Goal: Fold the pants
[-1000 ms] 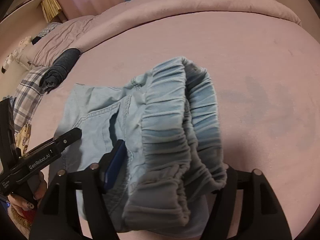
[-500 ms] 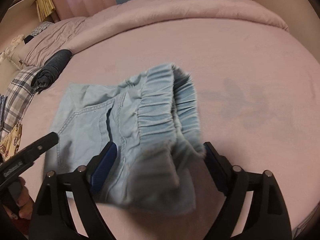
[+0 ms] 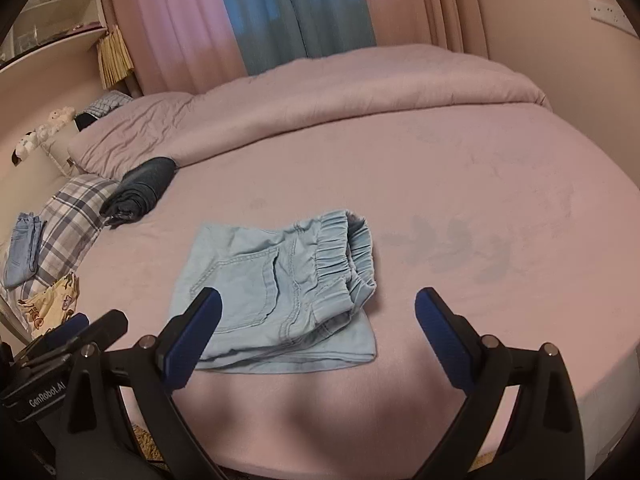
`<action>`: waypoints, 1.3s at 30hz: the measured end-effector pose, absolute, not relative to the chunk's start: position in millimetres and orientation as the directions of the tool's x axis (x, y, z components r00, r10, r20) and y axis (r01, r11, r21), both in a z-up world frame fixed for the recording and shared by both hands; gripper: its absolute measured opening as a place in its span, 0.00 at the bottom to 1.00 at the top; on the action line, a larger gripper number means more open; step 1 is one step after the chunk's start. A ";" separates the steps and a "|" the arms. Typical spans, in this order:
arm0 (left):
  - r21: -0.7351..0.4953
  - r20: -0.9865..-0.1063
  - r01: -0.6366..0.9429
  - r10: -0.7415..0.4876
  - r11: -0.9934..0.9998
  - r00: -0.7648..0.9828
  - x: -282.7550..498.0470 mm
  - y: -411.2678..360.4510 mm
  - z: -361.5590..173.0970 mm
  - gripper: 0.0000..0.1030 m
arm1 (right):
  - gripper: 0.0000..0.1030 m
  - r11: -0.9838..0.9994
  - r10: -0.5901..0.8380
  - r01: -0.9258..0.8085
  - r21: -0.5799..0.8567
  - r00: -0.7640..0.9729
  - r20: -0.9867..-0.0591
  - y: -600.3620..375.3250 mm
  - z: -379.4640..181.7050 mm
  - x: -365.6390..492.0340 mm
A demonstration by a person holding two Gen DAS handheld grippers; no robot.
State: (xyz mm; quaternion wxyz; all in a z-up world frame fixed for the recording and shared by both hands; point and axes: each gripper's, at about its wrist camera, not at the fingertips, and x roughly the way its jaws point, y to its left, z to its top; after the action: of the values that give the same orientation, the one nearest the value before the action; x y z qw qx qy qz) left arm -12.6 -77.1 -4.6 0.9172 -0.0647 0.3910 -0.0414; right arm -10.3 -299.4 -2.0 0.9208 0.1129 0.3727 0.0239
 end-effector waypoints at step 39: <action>-0.161 -0.746 0.027 -0.139 0.987 0.652 -32.8 -93.0 -9.7 0.94 | 0.96 0.988 0.040 0.078 0.132 0.698 -0.715 -281.6 -6.7 -31.0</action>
State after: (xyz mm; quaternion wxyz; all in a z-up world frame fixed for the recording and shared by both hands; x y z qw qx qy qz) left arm -32.8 -93.0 -9.7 0.9062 -0.0676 0.4148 -0.0460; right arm -31.0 -281.6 -6.7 0.9183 0.0761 0.3883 -0.0103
